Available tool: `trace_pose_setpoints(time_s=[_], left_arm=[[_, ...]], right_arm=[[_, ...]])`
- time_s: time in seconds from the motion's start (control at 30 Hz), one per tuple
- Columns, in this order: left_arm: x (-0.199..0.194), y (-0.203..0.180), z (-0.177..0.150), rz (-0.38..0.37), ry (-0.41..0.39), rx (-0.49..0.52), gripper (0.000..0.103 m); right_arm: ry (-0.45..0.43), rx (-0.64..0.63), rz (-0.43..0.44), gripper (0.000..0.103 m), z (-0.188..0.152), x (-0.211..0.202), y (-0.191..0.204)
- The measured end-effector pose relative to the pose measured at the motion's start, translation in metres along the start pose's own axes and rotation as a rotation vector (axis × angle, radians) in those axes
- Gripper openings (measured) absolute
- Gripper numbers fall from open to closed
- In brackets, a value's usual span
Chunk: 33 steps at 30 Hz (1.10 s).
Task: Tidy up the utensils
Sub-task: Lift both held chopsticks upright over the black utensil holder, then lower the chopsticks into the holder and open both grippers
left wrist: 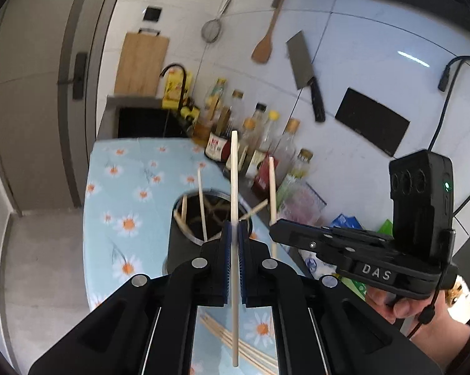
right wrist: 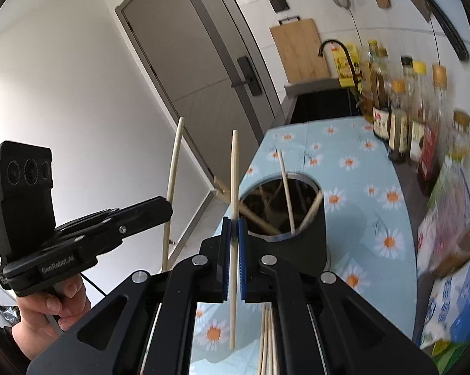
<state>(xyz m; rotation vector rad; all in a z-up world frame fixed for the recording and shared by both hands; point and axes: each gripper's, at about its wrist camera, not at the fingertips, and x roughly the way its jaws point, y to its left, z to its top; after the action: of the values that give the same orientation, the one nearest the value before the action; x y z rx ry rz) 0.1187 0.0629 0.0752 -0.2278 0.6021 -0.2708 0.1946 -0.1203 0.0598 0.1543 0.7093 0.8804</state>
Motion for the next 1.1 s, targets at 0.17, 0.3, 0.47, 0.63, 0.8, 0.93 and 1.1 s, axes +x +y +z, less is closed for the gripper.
trace_pose_setpoints(time_s=[0.17,0.3,0.47,0.63,0.8,0.93,1.1], left_arm=[[0.009,0.002,0.02,-0.03,-0.033,0.027,0.004],[0.015,0.005,0.034,-0.059,-0.1,0.03,0.004],[0.019,0.012,0.051,-0.062,-0.229,0.005,0.004],[0.026,0.016,0.062,-0.08,-0.316,0.022,0.004],[0.034,0.025,0.065,-0.113,-0.338,0.004,0.004],[0.04,0.03,0.063,-0.103,-0.351,0.005,0.004],[0.053,0.042,0.061,-0.095,-0.294,-0.038,0.005]], right_arm=[[-0.065,0.024,-0.009,0.006,0.03,0.0,-0.008],[-0.138,0.006,-0.027,0.006,0.053,-0.001,-0.008],[-0.215,-0.031,-0.033,0.006,0.073,-0.001,-0.005],[-0.257,-0.066,0.0,0.006,0.089,0.003,-0.004],[-0.277,-0.076,-0.018,0.006,0.091,0.009,-0.008],[-0.293,-0.086,-0.05,0.006,0.089,0.015,-0.013],[-0.27,-0.066,-0.06,0.006,0.087,0.019,-0.018]])
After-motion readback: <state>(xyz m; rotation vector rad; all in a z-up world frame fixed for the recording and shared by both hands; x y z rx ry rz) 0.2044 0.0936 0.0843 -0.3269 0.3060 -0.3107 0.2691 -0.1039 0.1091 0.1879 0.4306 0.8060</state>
